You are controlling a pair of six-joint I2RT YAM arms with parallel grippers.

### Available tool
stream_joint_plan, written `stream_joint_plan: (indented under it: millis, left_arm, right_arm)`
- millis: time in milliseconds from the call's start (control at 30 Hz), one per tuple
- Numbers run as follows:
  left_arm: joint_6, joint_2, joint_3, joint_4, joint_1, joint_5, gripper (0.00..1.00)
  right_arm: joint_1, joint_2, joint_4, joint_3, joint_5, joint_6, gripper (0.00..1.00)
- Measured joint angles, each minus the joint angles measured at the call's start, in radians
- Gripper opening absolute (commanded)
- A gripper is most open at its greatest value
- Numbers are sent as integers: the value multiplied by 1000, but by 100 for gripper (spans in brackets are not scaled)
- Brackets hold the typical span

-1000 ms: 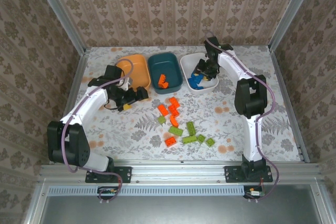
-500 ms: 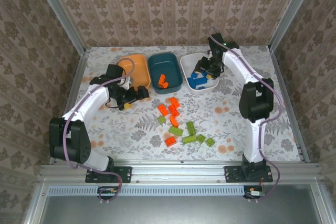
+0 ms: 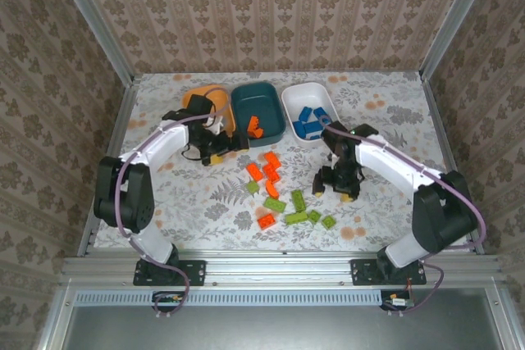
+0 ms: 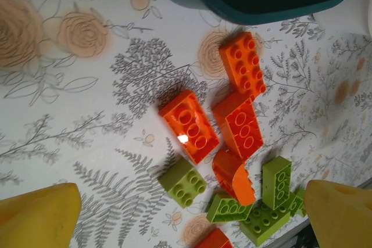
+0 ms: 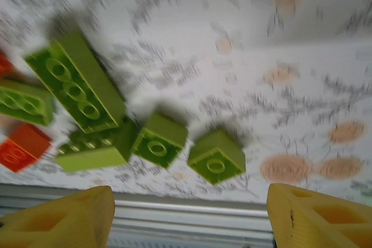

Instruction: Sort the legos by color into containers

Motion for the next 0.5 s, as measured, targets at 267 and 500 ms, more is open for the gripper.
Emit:
stream_joint_plan:
  millis: [267, 500]
  left_arm:
    - [2, 42, 46, -2, -21, 21, 100]
    - [2, 48, 47, -5, -21, 35, 100]
  right_arm:
    - [109, -35, 37, -135, 18, 66, 65]
    - [150, 10, 97, -185, 42, 63, 61]
